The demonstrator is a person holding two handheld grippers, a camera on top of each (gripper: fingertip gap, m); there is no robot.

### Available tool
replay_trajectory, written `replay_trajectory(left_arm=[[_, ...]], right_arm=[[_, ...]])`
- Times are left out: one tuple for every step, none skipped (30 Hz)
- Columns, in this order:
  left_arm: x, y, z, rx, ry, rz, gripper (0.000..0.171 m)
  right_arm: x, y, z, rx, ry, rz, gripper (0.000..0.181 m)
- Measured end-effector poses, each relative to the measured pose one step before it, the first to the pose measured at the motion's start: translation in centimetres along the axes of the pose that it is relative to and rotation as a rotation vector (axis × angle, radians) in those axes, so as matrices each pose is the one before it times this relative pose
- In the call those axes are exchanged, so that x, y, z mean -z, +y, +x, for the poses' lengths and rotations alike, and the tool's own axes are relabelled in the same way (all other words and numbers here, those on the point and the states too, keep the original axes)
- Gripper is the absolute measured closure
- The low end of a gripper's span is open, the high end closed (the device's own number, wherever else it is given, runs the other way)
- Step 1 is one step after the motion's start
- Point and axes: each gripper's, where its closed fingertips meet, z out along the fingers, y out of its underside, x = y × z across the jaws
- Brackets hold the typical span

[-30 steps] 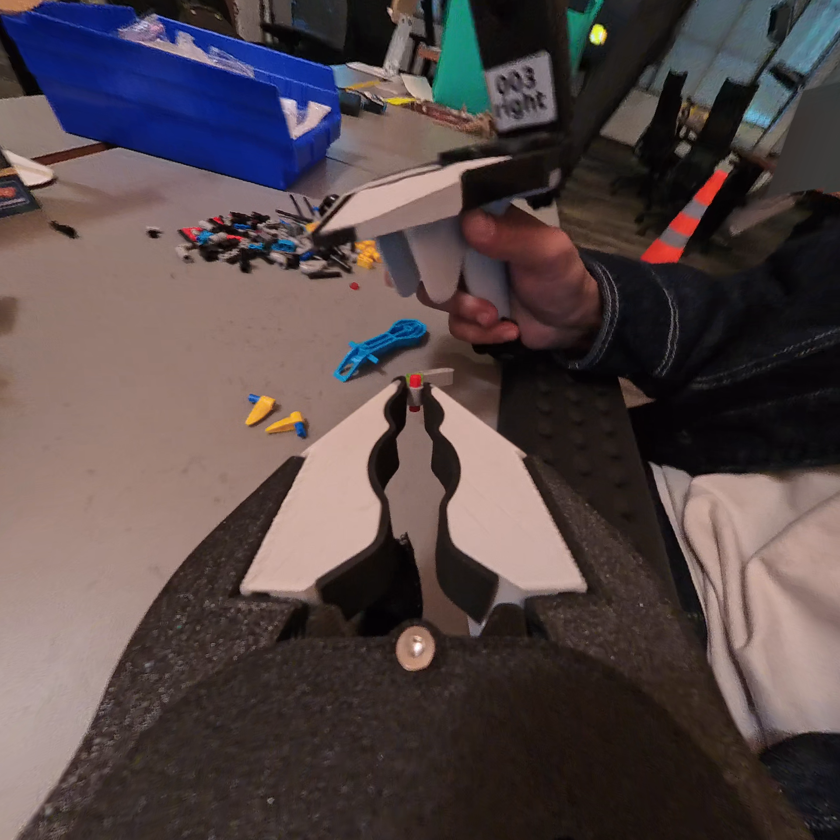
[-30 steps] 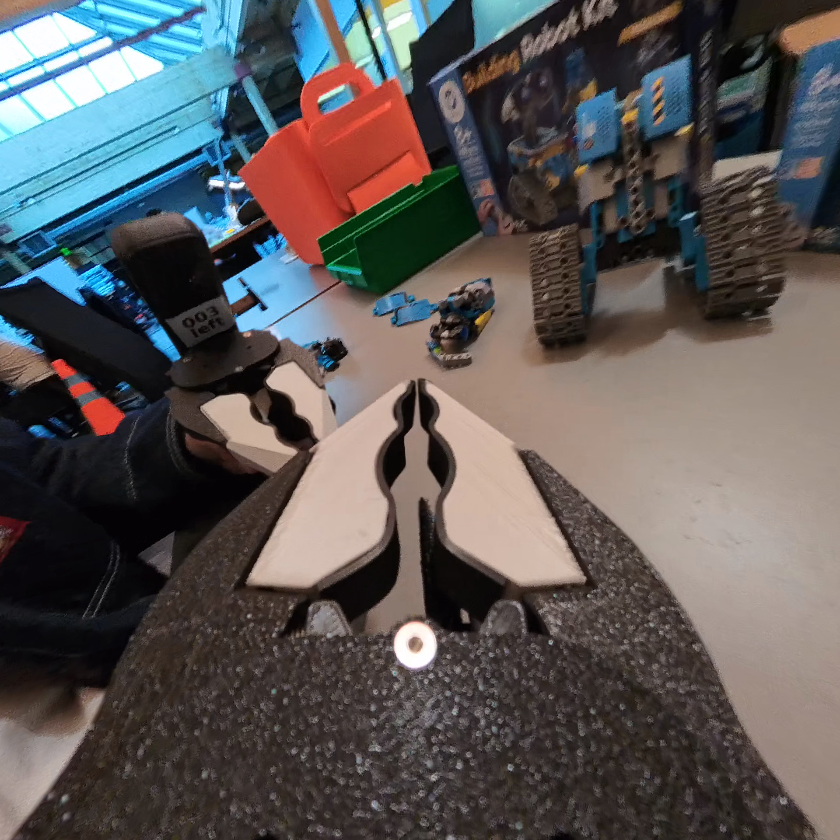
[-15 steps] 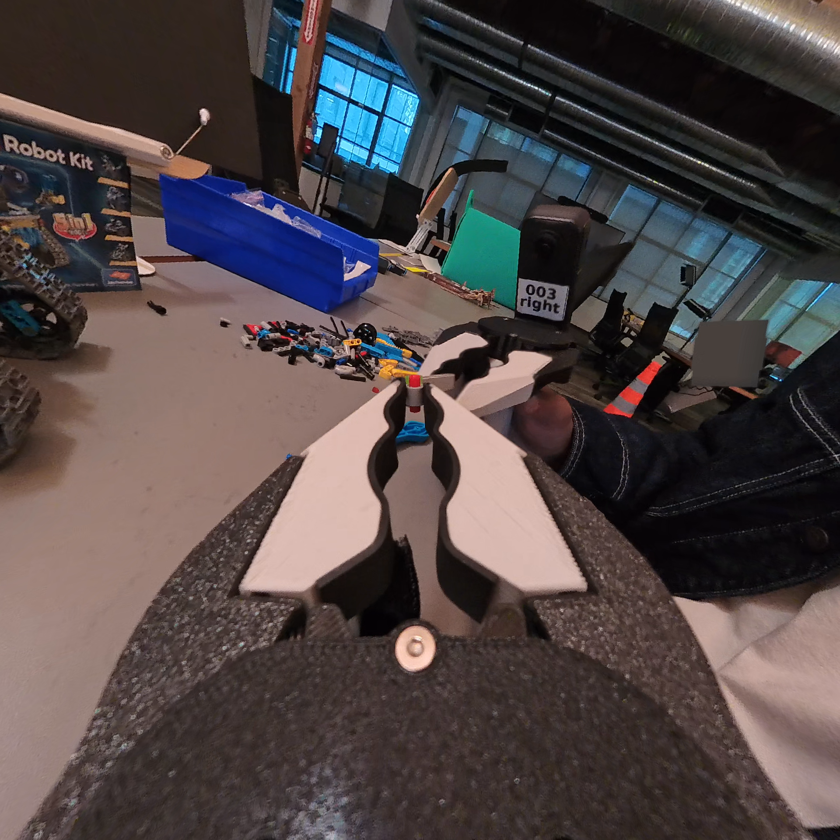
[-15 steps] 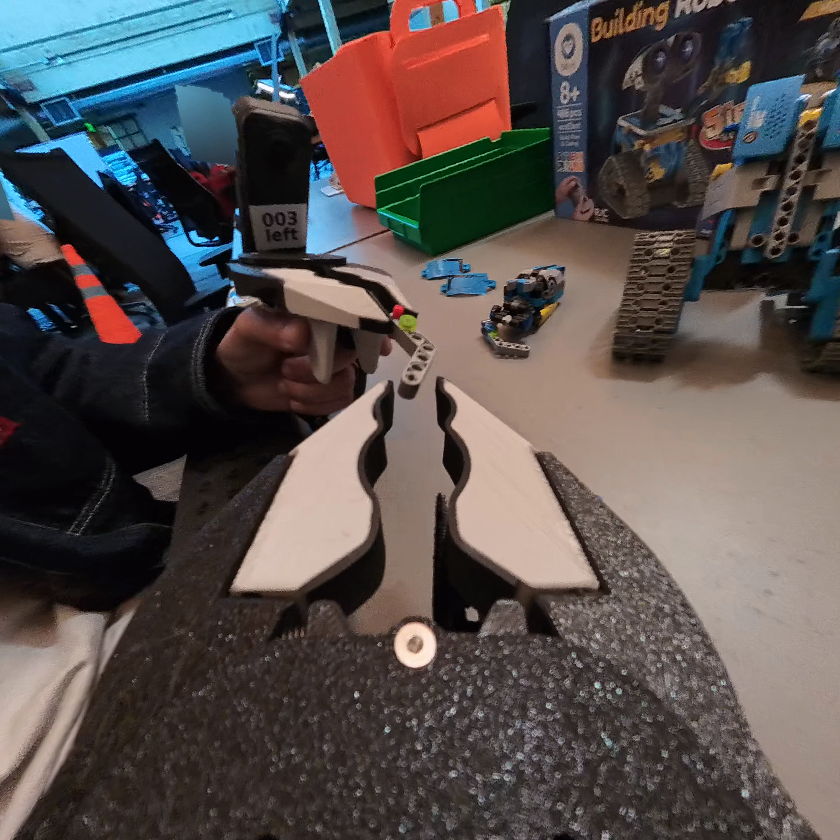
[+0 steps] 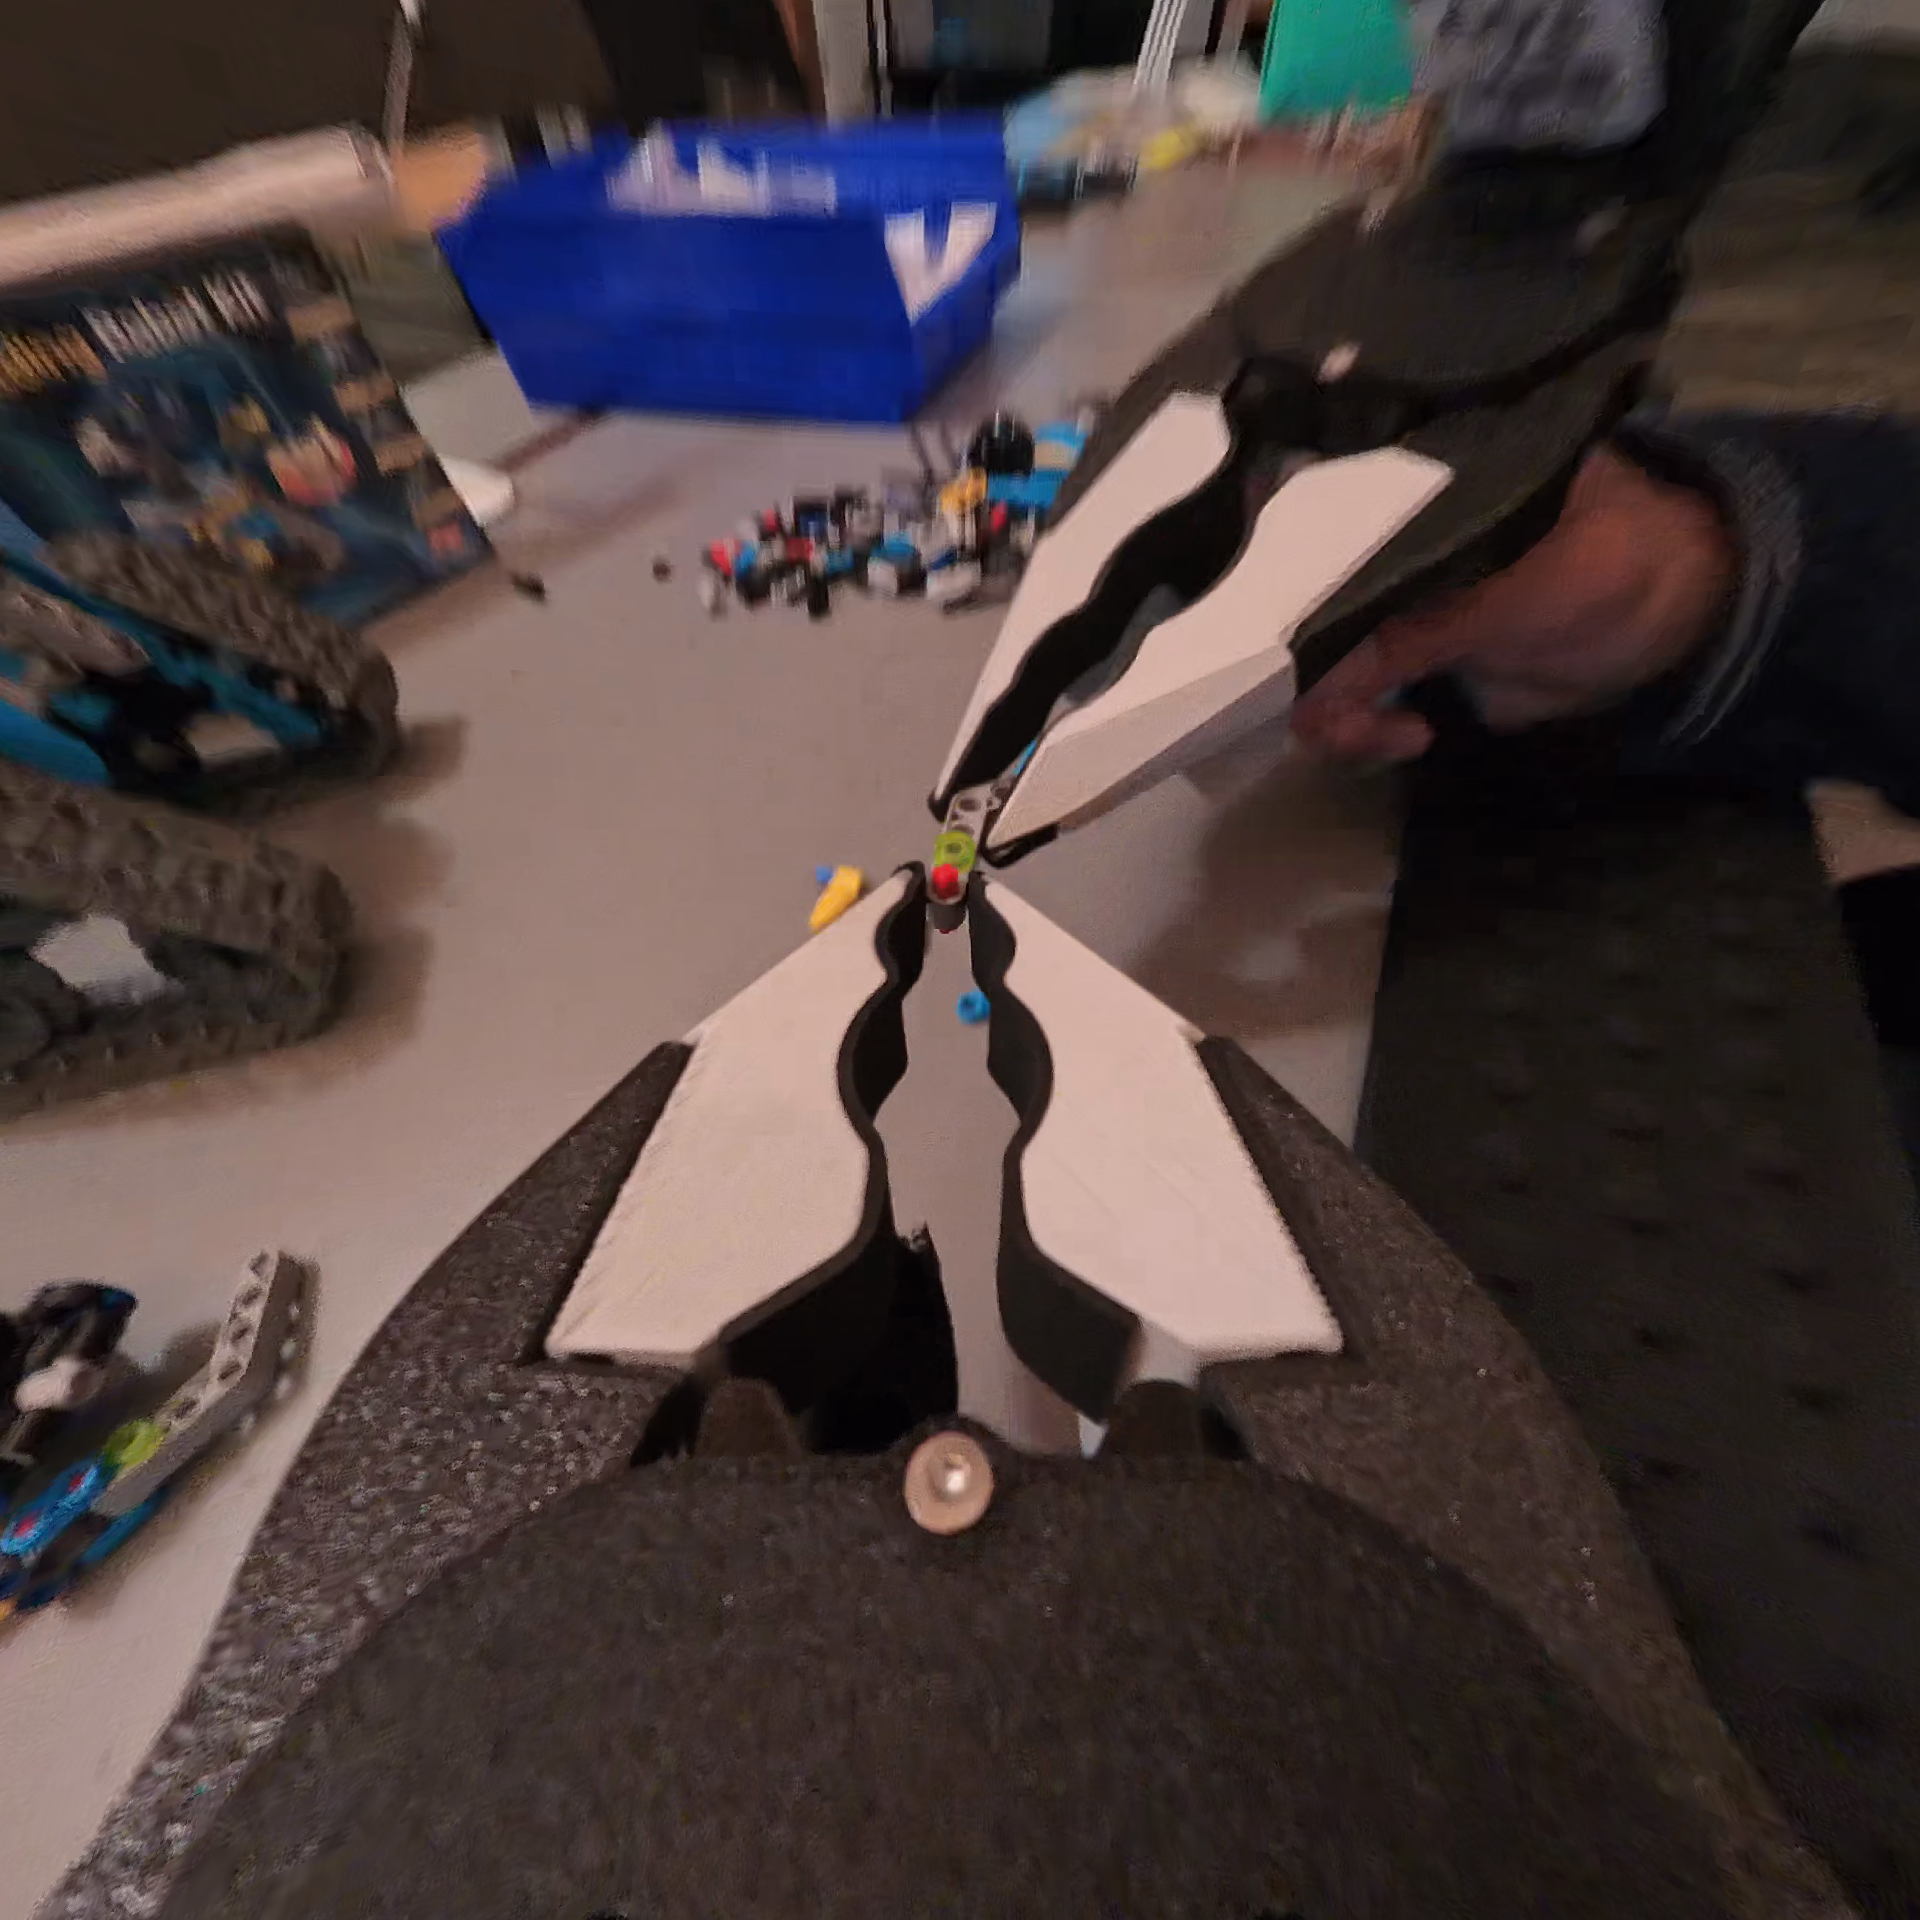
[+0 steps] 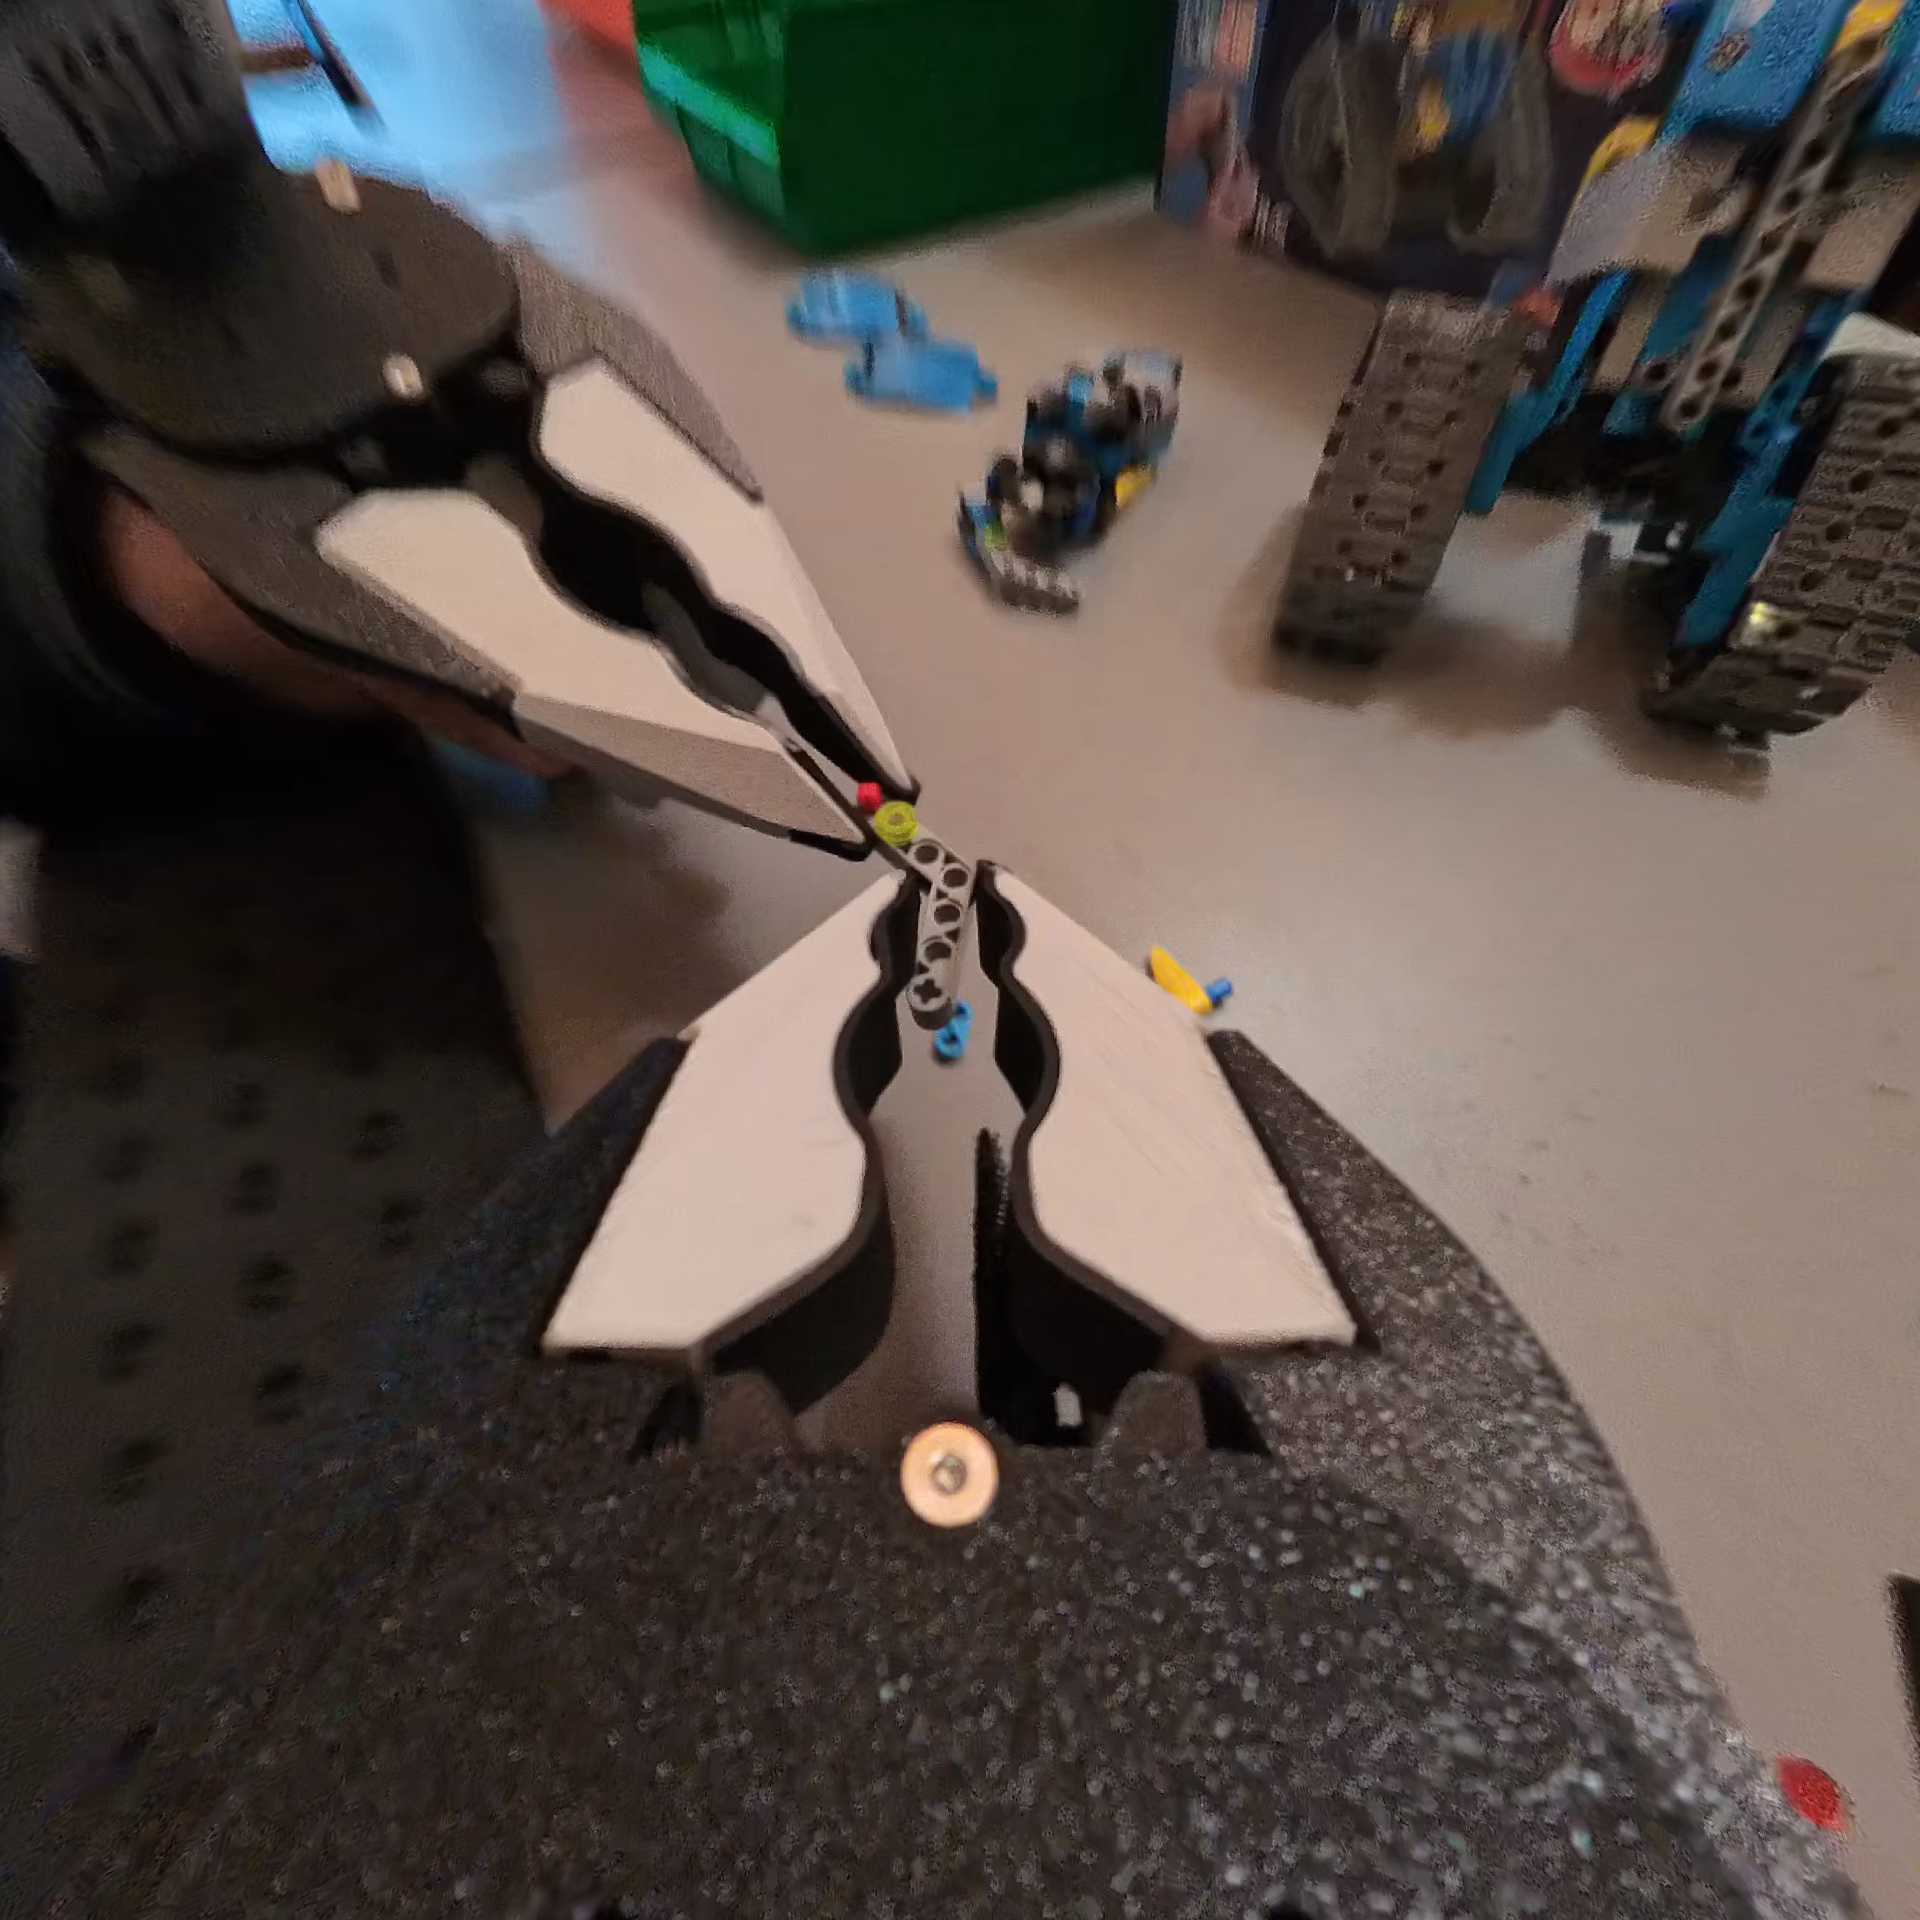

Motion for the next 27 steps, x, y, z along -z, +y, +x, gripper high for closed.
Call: replay_trajectory(left_arm=[[-0.447,1.298,0.065,0.0135,0.0126,-0.07524,0.165],[-0.363,1.139,0.119,0.0085,0.0151,-0.07029,0.165],[-0.267,0.891,0.172,-0.0073,0.0113,-0.05383,0.165],[-0.171,0.714,0.238,-0.0218,0.0091,-0.0401,0.165],[-0.039,0.412,0.191,-0.0221,0.0046,-0.02197,0.165],[0.043,0.186,0.146,-0.0112,0.0062,-0.00711,0.165],[0.035,0.24,0.223,0.0004,0.0184,-0.0102,0.165],[0.04,0.33,0.297,0.0046,0.0252,-0.01447,0.166],[0.058,0.332,0.3,-0.0028,0.0216,-0.01321,0.165],[0.048,0.292,0.263,-0.0083,0.0154,-0.01216,0.165],[0.011,0.294,0.208,-0.0041,0.0119,-0.0129,0.165],[0.003,0.158,0.111,0.0011,0.0075,-0.00628,0.165],[0.023,0.016,0.028,0.0036,0.0056,0.00037,0.165],[0.008,0.005,0.018,0.0041,0.0049,0.0001,0.166],[0.005,0.004,0.029,0.0,0.0027,0.0,0.166],[-0.013,0.006,0.079,-0.0058,0.0019,-0.00027,0.165],[-0.017,-0.007,0.079,-0.008,0.0003,-0.00062,0.165],[-0.032,0.006,0.061,-0.006,0.0,-0.00075,0.165],[-0.03,-0.008,0.07,-0.0037,0.0025,-0.00055,0.165],[-0.019,-0.013,0.021,-0.001,0.0018,-0.00038,0.166],[-0.014,0.005,0.001,0.0007,0.0006,-0.00056,0.165],[-0.003,0.014,0.017,0.0005,0.001,-0.00048,0.165],[-0.027,-0.007,0.029,-0.002,0.0003,-0.00043,0.165],[-0.023,0.0,0.033,-0.0069,-0.0035,-0.00085,0.165],[-0.017,0.001,-0.006,-0.0063,-0.0045,-0.00039,0.165],[-0.011,0.008,-0.007,0.0007,0.0006,-0.00043,0.165],[-0.02,0.001,-0.002,0.0046,0.0034,-0.00057,0.165]], right_arm=[[-0.546,1.157,-0.032,0.047,0.0164,-0.0735,0.172],[-0.647,1.184,-0.255,0.0274,-0.0041,-0.0694,0.173],[-0.578,0.915,-0.313,0.005,-0.0171,-0.0542,0.173],[-0.283,0.389,-0.33,-0.0009,-0.0222,-0.028,0.173],[-0.063,0.052,-0.209,0.0051,-0.0093,-0.0055,0.173],[-0.055,0.045,-0.185,0.007,-0.0061,-0.0041,0.173],[-0.123,0.196,-0.322,0.0073,-0.0138,-0.0142,0.173],[-0.127,0.168,-0.394,0.0186,-0.0137,-0.0121,0.173],[-0.088,0.055,-0.363,0.0259,-0.0056,-0.0087,0.173],[-0.085,0.044,-0.338,0.0281,-0.0019,-0.0107,0.173],[-0.112,0.021,-0.35,0.0294,-0.0024,-0.0079,0.172],[-0.098,0.037,-0.153,0.0255,0.0077,-0.0076,0.172],[-0.03,-0.151,-0.204,0.0195,-0.0015,0.0074,0.169],[0.066,-0.277,-0.195,0.0137,-0.0073,0.0148,0.164],[0.192,-0.426,-0.112,0.0089,-0.0038,0.0237,0.159],[0.243,-0.498,-0.167,0.0011,-0.012,0.0297,0.159],[0.116,-0.329,-0.086,-0.0103,-0.0157,0.0173,0.162],[-0.069,-0.024,0.096,-0.0194,-0.0125,0.0014,0.165],[-0.229,0.185,-0.046,-0.0182,-0.022,-0.0104,0.166],[-0.273,0.282,-0.166,-0.0112,-0.0251,-0.016,0.168],[-0.247,0.329,-0.097,-0.0069,-0.0152,-0.0213,0.17],[-0.015,-0.025,-0.189,-0.0065,-0.0176,-0.0002,0.172],[0.01,0.114,0.124,0.0011,0.0062,-0.0086,0.174],[-0.041,0.149,0.137,0.0124,0.0094,-0.0109,0.176],[-0.015,-0.004,-0.033,0.0004,-0.0016,-0.007,0.177],[-0.011,0.019,-0.012,-0.0069,-0.0072,-0.0111,0.177],[-0.014,0.04,-0.025,-0.0068,-0.0117,-0.0111,0.177]])
